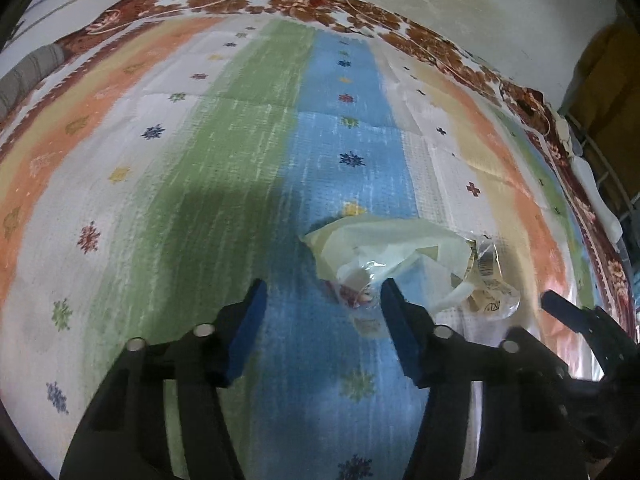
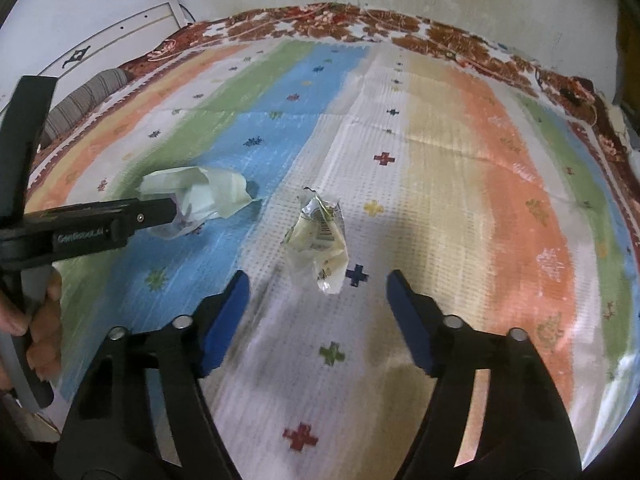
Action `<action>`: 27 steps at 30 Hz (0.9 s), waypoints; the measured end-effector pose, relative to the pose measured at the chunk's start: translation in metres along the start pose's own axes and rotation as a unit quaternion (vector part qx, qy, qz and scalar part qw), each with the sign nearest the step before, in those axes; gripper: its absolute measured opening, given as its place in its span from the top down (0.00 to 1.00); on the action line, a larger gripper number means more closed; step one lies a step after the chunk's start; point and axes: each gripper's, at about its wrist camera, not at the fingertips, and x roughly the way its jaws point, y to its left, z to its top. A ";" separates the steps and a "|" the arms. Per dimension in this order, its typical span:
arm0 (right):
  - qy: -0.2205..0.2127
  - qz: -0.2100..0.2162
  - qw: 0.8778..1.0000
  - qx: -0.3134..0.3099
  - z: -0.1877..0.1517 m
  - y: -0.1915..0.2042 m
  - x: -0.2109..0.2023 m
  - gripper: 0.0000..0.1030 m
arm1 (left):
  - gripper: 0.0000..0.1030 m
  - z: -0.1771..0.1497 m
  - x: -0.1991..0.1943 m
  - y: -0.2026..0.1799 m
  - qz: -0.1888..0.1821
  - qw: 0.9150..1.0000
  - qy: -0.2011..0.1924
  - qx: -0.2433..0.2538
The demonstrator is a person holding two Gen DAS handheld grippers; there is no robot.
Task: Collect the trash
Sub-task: 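Grasp the clear plastic wrapper with the left tool while the right tool grasps the crumpled packet, then carry the plastic wrapper and crumpled packet in both tools over the bin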
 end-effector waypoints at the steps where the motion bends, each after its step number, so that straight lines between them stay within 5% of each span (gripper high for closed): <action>1: 0.003 0.002 1.000 -0.003 0.002 0.002 0.004 0.42 | 0.54 0.001 0.002 -0.001 0.007 1.000 0.000 0.007; 4: 0.006 -0.008 1.000 -0.018 0.005 0.010 0.011 0.46 | 0.66 0.005 0.001 -0.003 0.012 1.000 -0.014 0.021; 9: 0.021 -0.015 1.000 -0.018 0.007 0.012 0.024 0.73 | 0.97 0.004 0.008 -0.010 0.026 0.998 -0.013 0.053; 13: 0.021 -0.019 0.999 -0.019 0.003 0.011 0.023 0.86 | 1.00 0.001 -0.003 -0.018 0.040 0.994 -0.043 0.093; 27: 0.012 -0.023 1.000 -0.013 -0.005 0.010 -0.029 0.87 | 1.00 -0.013 -0.049 -0.026 0.049 0.995 -0.027 0.084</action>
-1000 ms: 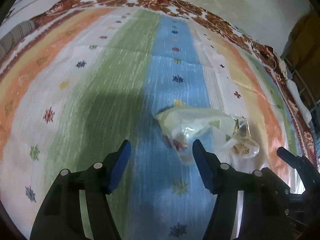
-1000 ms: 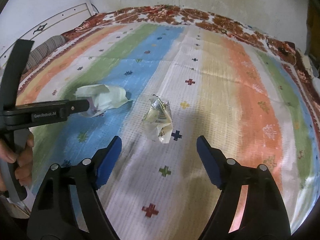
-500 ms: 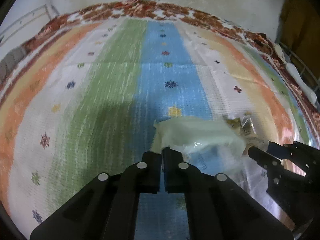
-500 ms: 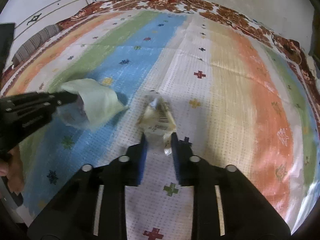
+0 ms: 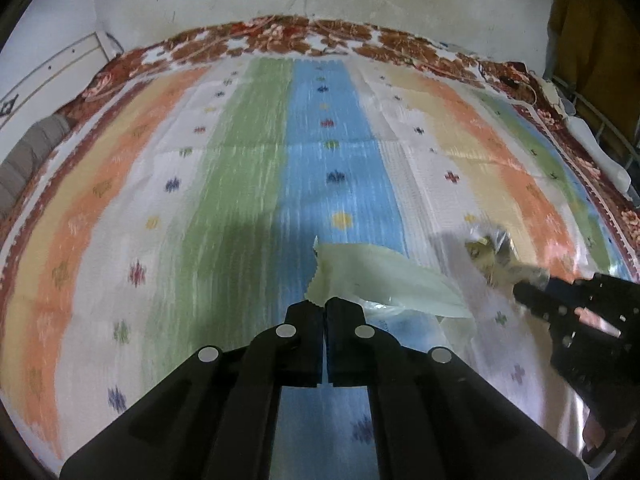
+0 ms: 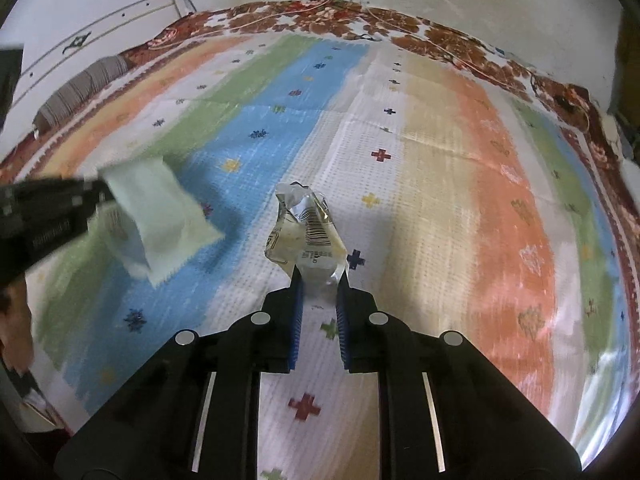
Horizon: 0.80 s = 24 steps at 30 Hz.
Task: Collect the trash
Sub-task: 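Carry the plastic wrapper and crumpled packet in both tools over the bin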
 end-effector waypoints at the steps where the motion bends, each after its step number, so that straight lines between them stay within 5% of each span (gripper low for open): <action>1: -0.001 0.000 1.000 0.000 -0.002 0.001 -0.004 0.87 | 1.00 -0.002 -0.002 -0.001 0.000 1.000 0.003 0.001; 15: -0.005 0.017 1.000 0.026 -0.031 0.005 -0.069 0.87 | 1.00 -0.029 -0.059 -0.011 -0.027 1.000 0.014 0.000; 24: -0.014 0.020 0.999 0.023 -0.051 0.024 -0.122 0.87 | 1.00 -0.044 -0.117 -0.014 -0.065 0.998 -0.013 -0.017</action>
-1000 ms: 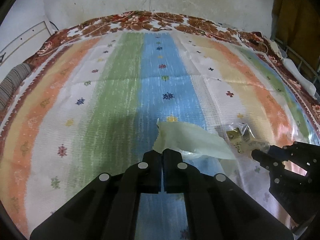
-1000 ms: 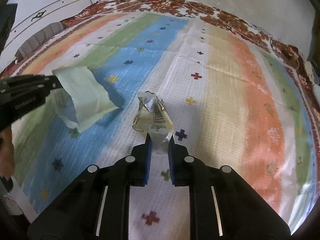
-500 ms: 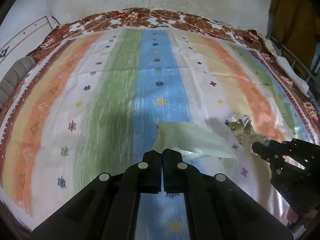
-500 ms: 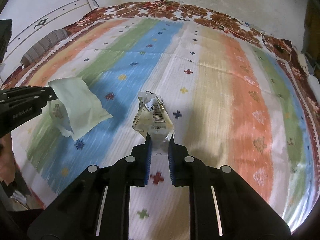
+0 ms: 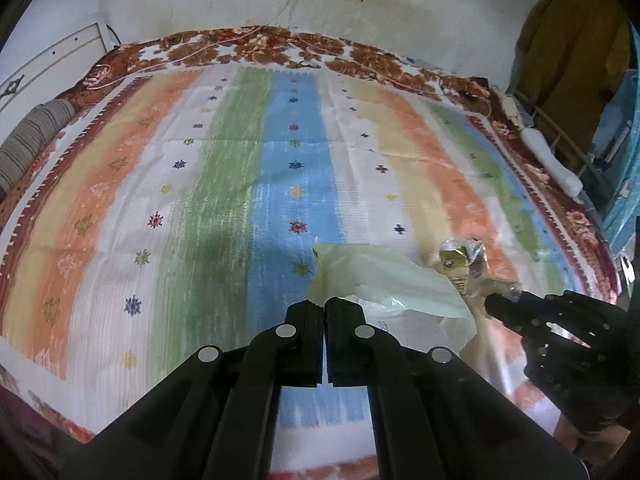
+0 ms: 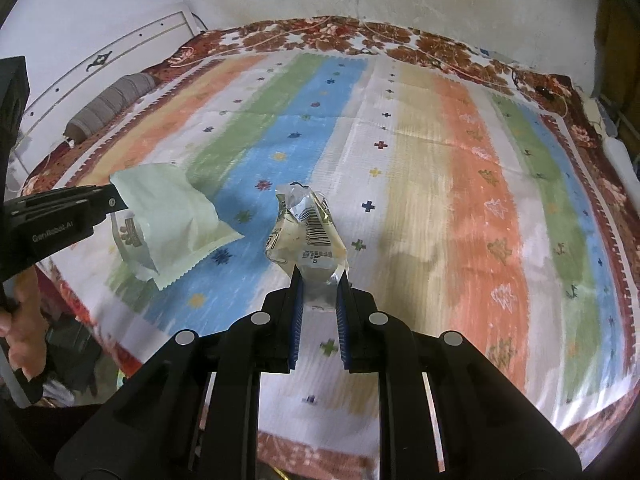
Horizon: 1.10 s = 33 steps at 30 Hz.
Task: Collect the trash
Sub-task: 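Carry the plastic wrapper and crumpled packet in both tools over the bin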
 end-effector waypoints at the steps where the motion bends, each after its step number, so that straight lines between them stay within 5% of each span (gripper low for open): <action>1: -0.001 0.001 1.000 0.002 -0.002 0.000 -0.004 0.87 | 1.00 -0.002 -0.005 -0.001 -0.001 1.000 -0.003 0.001; 12: -0.023 0.038 0.998 0.048 -0.037 0.003 -0.071 0.87 | 1.00 -0.039 -0.066 -0.009 -0.045 0.998 -0.023 -0.023; 33: -0.014 0.052 0.998 0.024 -0.150 0.041 -0.128 0.87 | 1.00 -0.141 -0.130 -0.018 -0.072 0.997 -0.017 -0.026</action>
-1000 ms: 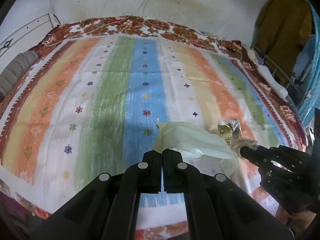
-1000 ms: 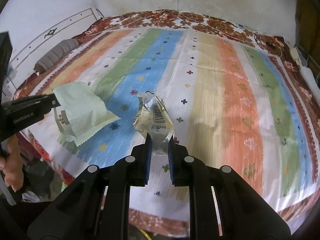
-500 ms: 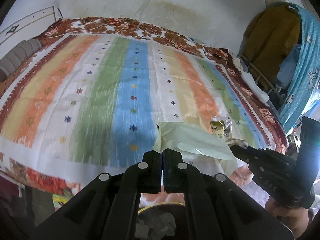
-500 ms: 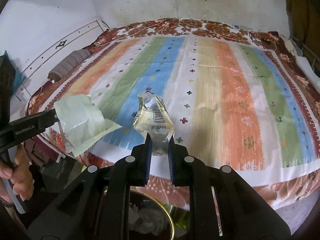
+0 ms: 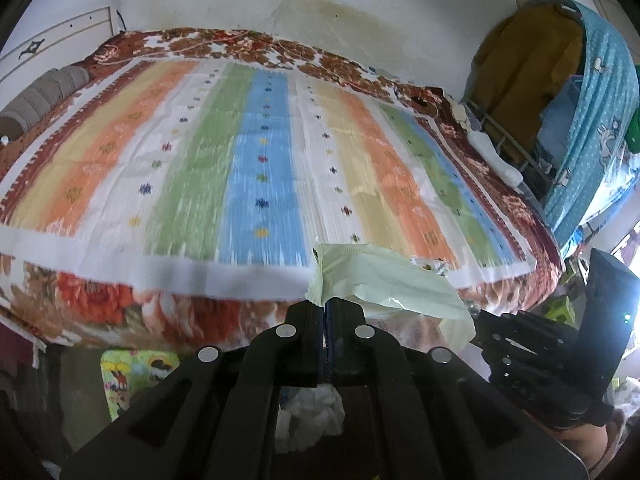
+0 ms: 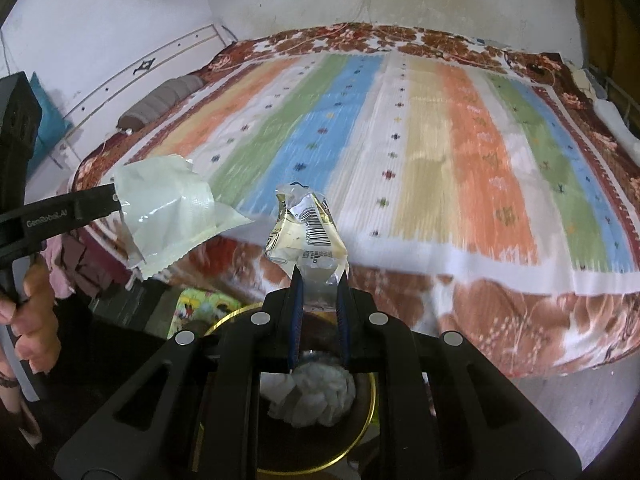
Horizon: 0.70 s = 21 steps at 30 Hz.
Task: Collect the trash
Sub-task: 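Carry the plastic wrapper and crumpled packet in both tools over the bin, then open both tools to drop the wrapper and packet into the bin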
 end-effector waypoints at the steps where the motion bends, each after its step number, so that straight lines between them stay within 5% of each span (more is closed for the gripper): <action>1: 0.003 0.002 1.000 0.002 -0.005 0.001 -0.001 0.87 | 1.00 -0.005 -0.001 0.000 0.000 1.000 0.002 0.000; 21: 0.063 0.005 0.998 0.022 -0.075 0.018 0.000 0.85 | 1.00 -0.076 -0.009 -0.012 0.036 0.998 0.041 0.028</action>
